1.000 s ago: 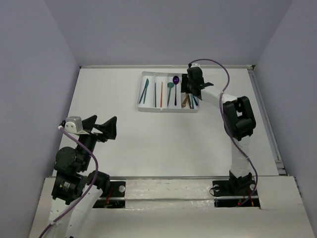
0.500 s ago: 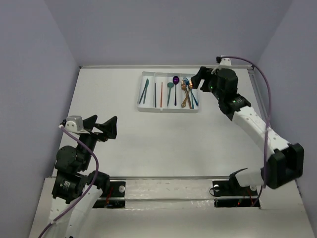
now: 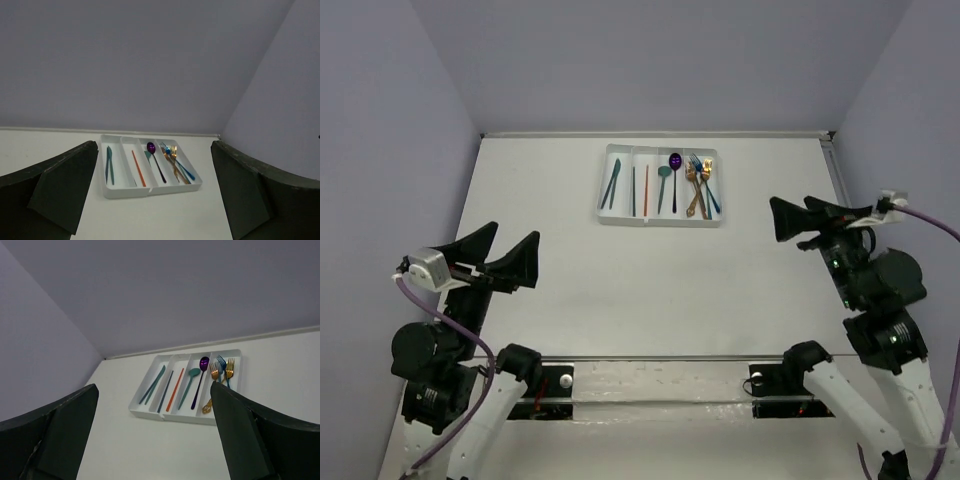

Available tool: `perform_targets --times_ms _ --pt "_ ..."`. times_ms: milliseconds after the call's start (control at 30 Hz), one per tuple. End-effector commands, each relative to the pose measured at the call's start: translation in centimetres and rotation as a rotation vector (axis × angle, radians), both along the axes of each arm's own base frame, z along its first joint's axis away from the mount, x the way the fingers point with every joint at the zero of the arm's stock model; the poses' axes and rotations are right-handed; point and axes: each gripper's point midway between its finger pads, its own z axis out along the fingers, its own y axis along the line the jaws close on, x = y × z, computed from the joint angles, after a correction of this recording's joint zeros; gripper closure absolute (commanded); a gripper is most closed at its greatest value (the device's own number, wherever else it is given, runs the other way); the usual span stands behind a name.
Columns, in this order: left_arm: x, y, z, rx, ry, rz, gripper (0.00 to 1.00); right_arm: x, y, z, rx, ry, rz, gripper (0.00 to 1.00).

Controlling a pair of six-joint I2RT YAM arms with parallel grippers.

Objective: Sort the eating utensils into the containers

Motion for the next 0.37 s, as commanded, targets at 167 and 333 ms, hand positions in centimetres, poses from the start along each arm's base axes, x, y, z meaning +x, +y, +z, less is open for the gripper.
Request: perform_targets --times_ms 167,333 --pt "-0.4 -0.5 1.1 0.014 -0.054 -0.03 0.01 -4.2 -1.8 -0.2 0.06 -0.06 -0.01 0.0" --pt "0.9 -1.4 0.3 0.037 -0.01 -0.054 0.01 -3.0 0.0 0.0 0.052 -0.027 0.056 0.0"
